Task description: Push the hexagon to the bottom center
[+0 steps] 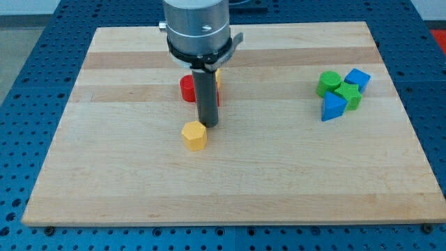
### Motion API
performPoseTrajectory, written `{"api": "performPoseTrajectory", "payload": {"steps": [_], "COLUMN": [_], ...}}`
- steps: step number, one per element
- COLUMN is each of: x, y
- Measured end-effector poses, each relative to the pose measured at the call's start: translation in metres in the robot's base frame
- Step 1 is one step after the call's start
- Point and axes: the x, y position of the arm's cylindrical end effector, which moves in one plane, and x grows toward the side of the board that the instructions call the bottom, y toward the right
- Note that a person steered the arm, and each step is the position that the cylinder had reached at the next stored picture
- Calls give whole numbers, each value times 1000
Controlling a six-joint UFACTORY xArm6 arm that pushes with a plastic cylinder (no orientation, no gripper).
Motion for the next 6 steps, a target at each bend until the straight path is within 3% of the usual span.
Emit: {"api": "performPoseTrajectory", "payload": {"steps": [3, 6], "x": [13, 58], "y": [-32, -11]}}
